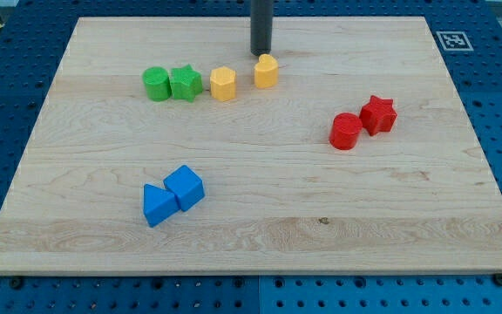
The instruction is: Place the heart at the right of the hexagon
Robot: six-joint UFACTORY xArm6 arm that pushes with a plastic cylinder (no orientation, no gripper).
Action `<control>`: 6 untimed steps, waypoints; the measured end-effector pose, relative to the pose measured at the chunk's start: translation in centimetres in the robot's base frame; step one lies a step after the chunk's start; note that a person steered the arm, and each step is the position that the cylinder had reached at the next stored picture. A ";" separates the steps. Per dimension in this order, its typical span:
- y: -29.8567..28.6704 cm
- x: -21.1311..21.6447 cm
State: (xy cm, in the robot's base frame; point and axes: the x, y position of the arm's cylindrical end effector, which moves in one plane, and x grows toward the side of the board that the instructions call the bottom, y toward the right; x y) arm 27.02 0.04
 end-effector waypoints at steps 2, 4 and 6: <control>-0.7 2.5; -0.4 3.7; 1.4 2.3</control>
State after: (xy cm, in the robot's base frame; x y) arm 29.35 1.49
